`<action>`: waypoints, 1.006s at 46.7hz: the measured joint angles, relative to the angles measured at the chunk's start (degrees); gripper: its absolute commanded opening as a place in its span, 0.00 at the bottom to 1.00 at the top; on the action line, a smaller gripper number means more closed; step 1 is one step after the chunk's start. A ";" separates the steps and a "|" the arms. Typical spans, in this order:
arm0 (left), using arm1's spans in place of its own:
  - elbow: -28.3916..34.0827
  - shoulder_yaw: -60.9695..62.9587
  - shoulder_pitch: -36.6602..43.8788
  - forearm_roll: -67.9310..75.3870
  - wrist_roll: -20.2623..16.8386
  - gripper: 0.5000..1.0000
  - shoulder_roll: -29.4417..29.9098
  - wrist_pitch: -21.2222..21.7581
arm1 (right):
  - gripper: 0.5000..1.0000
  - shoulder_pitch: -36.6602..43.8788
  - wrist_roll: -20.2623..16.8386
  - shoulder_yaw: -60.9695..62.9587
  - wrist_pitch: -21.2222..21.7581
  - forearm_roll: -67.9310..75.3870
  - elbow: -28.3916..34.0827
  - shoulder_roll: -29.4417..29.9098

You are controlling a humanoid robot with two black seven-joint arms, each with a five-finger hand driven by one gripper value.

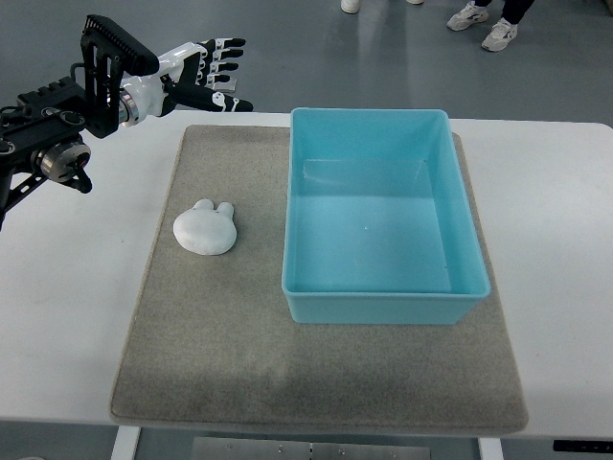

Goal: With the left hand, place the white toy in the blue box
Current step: 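Swing the left hand over the white rabbit toy and lower fingers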

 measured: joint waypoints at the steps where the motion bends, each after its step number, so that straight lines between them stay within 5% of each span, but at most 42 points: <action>1: -1.02 0.39 -0.16 1.58 0.00 0.98 0.58 -0.09 | 0.87 0.00 0.00 0.00 0.00 0.00 0.00 0.00; 13: -10.58 2.82 -2.94 14.40 0.00 0.98 8.00 -4.79 | 0.87 0.01 0.00 0.00 0.00 0.00 0.01 0.00; 32: -11.26 2.96 -4.99 29.13 -0.04 0.98 11.93 -14.31 | 0.87 0.01 0.01 0.00 0.00 -0.03 0.00 0.00; 47: -18.23 2.87 -5.89 35.63 -0.05 0.98 14.49 -17.78 | 0.87 0.02 0.02 0.00 0.00 -0.01 -0.02 0.00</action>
